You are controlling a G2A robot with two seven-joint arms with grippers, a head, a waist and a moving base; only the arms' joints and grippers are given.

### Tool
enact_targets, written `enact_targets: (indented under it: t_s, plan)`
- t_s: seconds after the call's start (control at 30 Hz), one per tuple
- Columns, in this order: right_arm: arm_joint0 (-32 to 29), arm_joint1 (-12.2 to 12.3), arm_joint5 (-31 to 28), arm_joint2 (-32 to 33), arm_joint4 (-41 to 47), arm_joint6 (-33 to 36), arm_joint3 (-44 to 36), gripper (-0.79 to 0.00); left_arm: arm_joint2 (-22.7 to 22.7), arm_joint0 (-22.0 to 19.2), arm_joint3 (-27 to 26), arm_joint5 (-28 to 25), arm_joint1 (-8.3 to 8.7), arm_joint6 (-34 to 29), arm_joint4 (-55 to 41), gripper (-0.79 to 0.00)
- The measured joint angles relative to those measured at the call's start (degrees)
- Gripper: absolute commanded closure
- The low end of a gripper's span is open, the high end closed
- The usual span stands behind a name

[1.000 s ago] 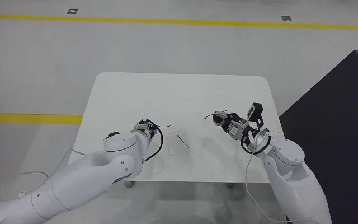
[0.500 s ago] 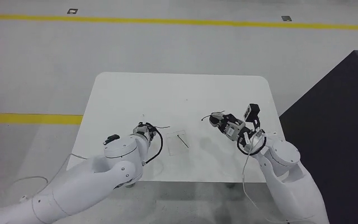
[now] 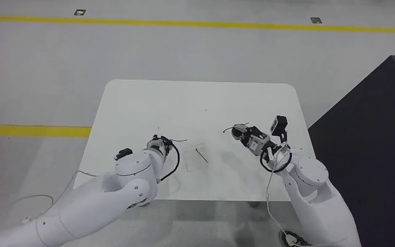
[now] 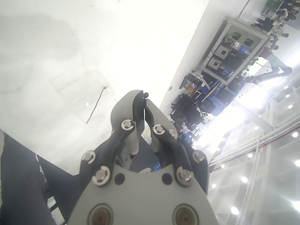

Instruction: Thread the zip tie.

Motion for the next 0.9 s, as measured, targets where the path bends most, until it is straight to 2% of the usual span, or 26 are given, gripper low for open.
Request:
enact_targets:
  t_s: [0.13, 0.5, 0.77, 0.9]
  plan:
    - [0.64, -0.4, -1.37, -2.04, -2.5, -4.11, -0.09, 0.0, -0.33, 2.05, -1.85, -0.03, -0.22, 0.77, 5.66, 0.0]
    - [4.56, -1.88, -0.82, -11.09, -8.81, -8.8, 0.2, 0.0, -0.16, 6.17, -4.88, 3.94, -1.87, -0.09, 19.09, 0.0]
    - [4.6, -1.9, -0.88, -11.16, -8.93, -8.83, 0.2, 0.0, -0.43, 6.39, -4.84, 3.56, -1.94, -0.08, 19.7, 0.0]
    - [3.37, -1.98, -2.5, -12.37, -11.06, -8.12, -0.58, 0.0, -1.03, 8.52, -4.96, 4.33, -2.01, -3.31, 22.98, 0.0]
